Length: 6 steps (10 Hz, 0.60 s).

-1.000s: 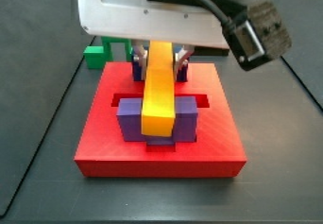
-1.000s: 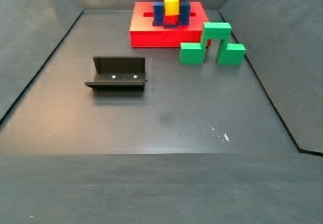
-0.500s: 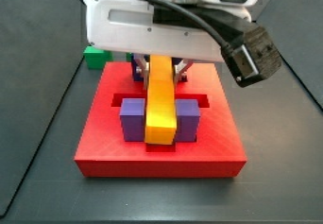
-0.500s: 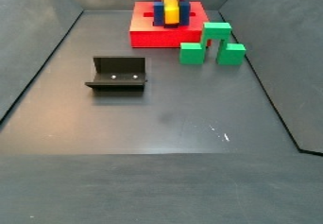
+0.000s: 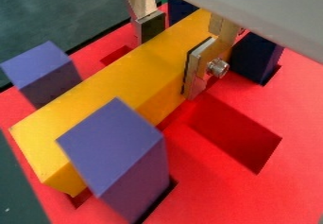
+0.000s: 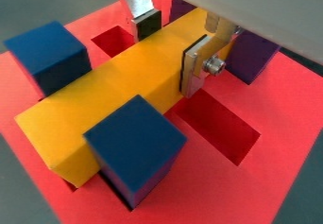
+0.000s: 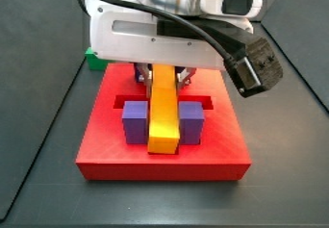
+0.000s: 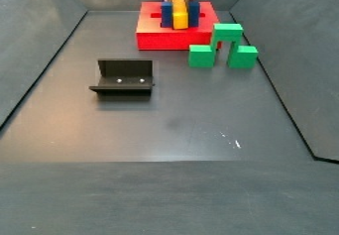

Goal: Pick up the yellow object. Move up. Move to above the board. Insert the yellow object.
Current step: Insert the yellow object.

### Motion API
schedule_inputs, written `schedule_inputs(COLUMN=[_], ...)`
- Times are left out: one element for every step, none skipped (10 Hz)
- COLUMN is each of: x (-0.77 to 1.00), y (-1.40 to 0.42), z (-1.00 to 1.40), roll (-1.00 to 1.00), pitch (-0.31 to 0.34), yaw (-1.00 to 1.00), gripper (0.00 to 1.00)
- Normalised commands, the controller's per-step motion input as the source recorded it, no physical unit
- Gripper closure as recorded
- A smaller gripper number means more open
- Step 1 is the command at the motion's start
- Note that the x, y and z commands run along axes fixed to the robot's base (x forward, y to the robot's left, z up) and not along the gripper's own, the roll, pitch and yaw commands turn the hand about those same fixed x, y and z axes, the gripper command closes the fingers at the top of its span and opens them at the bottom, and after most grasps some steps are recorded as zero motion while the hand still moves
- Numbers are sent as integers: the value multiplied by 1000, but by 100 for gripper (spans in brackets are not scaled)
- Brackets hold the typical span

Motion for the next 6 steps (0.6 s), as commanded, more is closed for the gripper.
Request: schedule_inputs(x=[0,0,0,0,0,43], y=[0,0,63,83,49,63], z=[-134,-194,-246,-300,-300,-237], roll=[0,0,0,7,0,0], pitch=[0,0,0,0,0,0], yaw=[-11,0,0,0,0,0], gripper=[100,100,100,100,100,100])
